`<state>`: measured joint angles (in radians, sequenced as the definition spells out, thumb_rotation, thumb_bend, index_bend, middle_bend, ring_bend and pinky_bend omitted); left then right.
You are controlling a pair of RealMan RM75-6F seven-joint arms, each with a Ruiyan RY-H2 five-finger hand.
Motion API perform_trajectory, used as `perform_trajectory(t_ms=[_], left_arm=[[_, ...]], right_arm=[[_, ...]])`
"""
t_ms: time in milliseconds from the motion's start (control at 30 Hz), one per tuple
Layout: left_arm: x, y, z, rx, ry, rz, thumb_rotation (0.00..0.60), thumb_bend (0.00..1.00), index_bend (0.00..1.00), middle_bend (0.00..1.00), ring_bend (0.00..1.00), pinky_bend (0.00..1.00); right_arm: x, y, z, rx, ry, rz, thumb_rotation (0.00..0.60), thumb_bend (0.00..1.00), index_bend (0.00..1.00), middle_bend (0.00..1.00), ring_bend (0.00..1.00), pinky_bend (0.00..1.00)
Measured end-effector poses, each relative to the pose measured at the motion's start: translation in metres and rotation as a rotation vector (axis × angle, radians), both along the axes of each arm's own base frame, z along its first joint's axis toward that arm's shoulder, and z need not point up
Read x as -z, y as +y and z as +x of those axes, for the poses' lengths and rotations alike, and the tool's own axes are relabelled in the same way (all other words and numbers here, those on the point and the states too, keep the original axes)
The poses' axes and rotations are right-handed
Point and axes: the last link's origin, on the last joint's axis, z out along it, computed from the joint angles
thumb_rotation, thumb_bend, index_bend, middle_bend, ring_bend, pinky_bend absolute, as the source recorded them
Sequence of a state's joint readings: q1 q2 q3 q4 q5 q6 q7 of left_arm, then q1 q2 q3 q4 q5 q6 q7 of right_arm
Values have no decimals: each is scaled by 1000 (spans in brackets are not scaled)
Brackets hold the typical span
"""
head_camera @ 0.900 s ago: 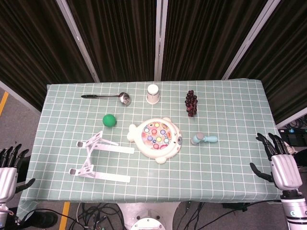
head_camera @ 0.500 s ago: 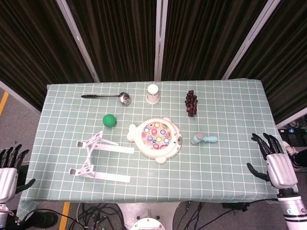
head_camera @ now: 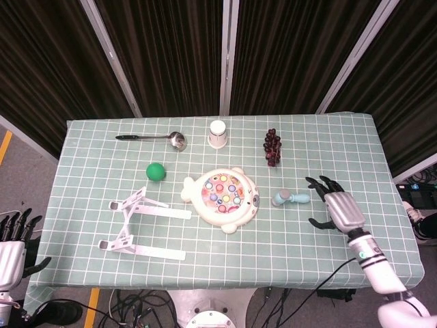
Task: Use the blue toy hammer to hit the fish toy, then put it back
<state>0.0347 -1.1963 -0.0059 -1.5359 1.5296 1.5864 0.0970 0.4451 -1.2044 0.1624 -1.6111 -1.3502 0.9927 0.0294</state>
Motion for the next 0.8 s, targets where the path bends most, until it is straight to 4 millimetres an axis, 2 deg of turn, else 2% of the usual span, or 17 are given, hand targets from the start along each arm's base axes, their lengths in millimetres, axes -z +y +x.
perform_trajectory(t_ms=[167, 267, 600, 800], left_arm=[[0, 1, -2, -5, -1, -1, 600, 0, 156, 51, 0, 0], [1, 1, -3, -12, -3, -7, 600, 0, 156, 51, 0, 0], [2, 3, -2, -3, 0, -14, 600, 0, 156, 51, 0, 0], [2, 2, -4, -10, -2, -14, 600, 0, 156, 51, 0, 0]], right_arm=[[24, -33, 5, 12, 57, 50, 600, 154, 149, 267, 75, 154], [35, -44, 5, 30, 73, 65, 600, 158, 175, 279, 86, 173], [57, -56, 3, 50, 100, 100, 600, 176, 324, 331, 142, 201], [68, -63, 0, 60, 109, 100, 600, 188, 375, 371, 189, 241]])
